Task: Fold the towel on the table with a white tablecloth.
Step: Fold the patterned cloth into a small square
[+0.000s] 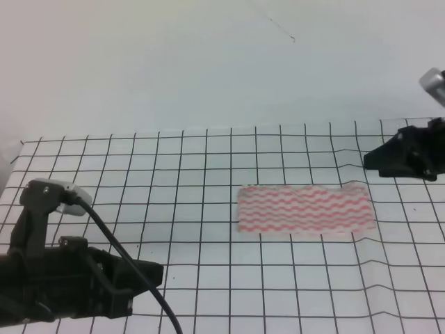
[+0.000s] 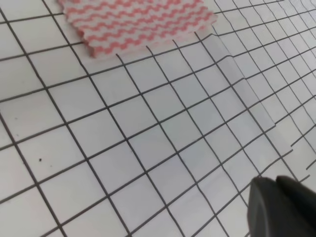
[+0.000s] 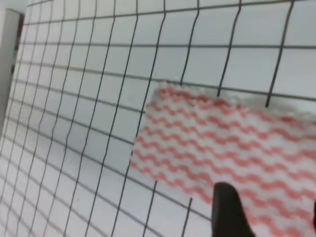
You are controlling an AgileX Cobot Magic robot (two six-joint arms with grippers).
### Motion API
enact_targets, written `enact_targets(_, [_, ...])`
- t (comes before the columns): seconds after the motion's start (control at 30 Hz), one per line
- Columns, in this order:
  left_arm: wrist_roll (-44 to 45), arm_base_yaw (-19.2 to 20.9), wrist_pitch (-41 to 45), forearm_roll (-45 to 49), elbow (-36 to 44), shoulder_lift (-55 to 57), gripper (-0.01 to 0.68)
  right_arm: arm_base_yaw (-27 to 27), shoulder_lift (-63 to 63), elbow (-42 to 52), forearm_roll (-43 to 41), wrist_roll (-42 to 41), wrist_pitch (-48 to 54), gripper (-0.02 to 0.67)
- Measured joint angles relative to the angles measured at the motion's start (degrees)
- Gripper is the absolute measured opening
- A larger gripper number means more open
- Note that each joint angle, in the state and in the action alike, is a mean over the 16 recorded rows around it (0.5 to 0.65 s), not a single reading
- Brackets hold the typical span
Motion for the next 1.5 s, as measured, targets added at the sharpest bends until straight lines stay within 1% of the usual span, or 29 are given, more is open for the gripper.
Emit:
enact_targets(0.13, [-0.02,0.00,0.46,-0.36,0.00,0.00,-0.001,-1.28,4.09,-2.60,1.61,-1.77,3.52,0.354])
enact_targets(0.27, [-0.13,0.00,0.66,-0.65,0.00,0.00,-0.001,-1.52,7.28,-4.38,1.05,-1.52,4.95,0.349])
enact_targets(0.73, [-0.83,0.00,1.98,-0.76,0.00,0.01,-0.001,-1.52,10.62,-7.32,-9.53,5.21,2.33,0.347])
enact_targets(0.9, [-0.96,0.00,2.68,-0.78,0.00,0.01,-0.001,-1.52,10.99,-7.40,-11.31,6.35,1.05,0.347])
enact_targets(1.03, [-1.05,0.00,3.02,-0.78,0.00,0.01,-0.001,-1.52,11.70,-7.40,-10.44,6.07,0.41,0.347])
enact_targets(1.37, [-1.17,0.00,3.08,-0.78,0.00,0.01,-0.001,-1.47,13.92,-7.40,-4.53,3.08,0.87,0.347])
enact_targets(1.5, [-1.20,0.00,3.08,-0.78,0.00,0.01,-0.001,-1.45,14.35,-7.40,-3.85,2.46,1.20,0.346])
